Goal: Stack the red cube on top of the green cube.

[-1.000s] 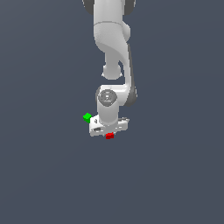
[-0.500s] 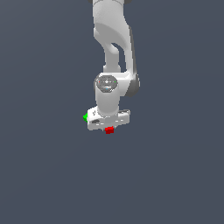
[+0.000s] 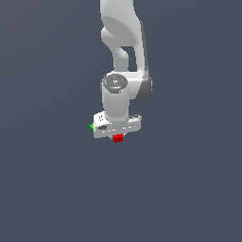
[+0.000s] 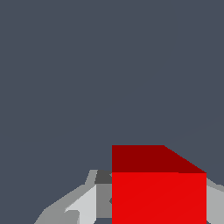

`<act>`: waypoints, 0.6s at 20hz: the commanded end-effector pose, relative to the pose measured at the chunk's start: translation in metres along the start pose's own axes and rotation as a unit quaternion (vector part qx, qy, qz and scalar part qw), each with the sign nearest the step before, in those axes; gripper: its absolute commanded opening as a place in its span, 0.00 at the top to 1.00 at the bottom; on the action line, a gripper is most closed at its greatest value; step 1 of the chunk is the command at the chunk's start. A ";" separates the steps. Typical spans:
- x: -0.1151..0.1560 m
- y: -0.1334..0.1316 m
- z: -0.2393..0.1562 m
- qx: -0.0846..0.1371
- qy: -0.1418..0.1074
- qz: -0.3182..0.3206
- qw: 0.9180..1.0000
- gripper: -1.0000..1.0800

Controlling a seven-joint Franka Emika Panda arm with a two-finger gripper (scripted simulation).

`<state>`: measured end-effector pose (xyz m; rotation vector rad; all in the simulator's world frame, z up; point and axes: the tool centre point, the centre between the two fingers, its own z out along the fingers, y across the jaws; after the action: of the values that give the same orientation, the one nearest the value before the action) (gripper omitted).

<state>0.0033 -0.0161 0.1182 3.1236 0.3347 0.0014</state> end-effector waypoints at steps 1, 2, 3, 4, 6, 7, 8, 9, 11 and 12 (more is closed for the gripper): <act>-0.001 0.001 0.001 0.000 0.000 0.000 1.000 1.00; -0.003 0.002 0.001 0.000 0.000 0.000 1.000 1.00; -0.005 0.003 0.002 0.000 0.000 0.000 1.000 1.00; -0.007 0.005 0.003 0.000 0.000 0.000 1.000 1.00; -0.013 0.009 0.005 0.000 0.000 0.000 1.000 1.00; -0.016 0.011 0.006 0.000 0.000 0.000 1.000 1.00; -0.020 0.014 0.007 0.000 0.000 0.000 1.000 1.00; -0.025 0.017 0.009 0.000 0.000 0.000 1.000 1.00; -0.036 0.025 0.013 0.000 0.000 0.000 1.000 1.00; -0.042 0.030 0.015 0.000 0.000 0.000 1.000 1.00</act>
<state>-0.0244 -0.0456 0.1057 3.1237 0.3360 0.0007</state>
